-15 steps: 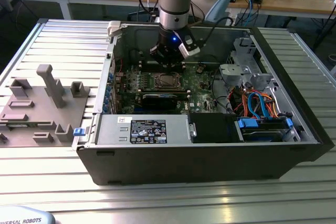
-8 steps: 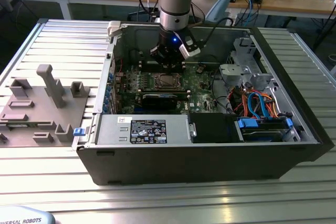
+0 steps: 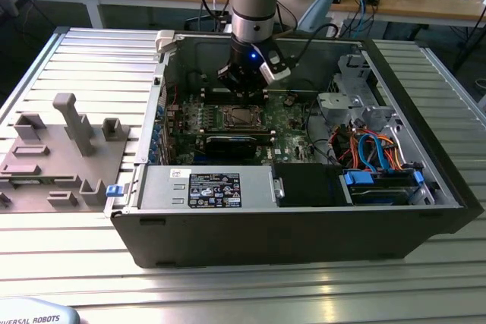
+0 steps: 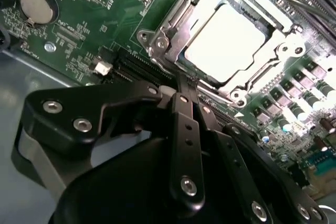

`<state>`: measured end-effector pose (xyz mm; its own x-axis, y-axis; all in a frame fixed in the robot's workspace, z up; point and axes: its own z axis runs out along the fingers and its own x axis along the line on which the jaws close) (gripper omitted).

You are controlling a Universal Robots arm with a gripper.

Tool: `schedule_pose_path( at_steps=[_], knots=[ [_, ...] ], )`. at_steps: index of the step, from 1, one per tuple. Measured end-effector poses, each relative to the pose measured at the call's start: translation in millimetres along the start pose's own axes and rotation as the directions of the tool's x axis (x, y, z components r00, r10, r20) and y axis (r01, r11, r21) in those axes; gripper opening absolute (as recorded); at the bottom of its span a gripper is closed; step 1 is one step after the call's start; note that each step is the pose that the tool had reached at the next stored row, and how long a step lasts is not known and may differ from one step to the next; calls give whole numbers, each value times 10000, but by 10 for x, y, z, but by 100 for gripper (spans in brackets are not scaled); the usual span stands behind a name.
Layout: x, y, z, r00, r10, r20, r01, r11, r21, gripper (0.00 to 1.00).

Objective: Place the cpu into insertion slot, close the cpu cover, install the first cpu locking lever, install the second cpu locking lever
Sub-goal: 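Install the first cpu locking lever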

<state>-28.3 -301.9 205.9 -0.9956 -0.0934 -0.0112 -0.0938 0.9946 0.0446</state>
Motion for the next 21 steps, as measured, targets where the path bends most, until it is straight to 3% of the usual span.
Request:
schedule_pose_path(
  at_steps=[12, 21],
  knots=[
    [4, -38, -7, 10000, 0, -1, 0, 10000, 5, 11],
    [8, -81, -8, 10000, 1, -6, 0, 10000, 69, 11]
  ],
)
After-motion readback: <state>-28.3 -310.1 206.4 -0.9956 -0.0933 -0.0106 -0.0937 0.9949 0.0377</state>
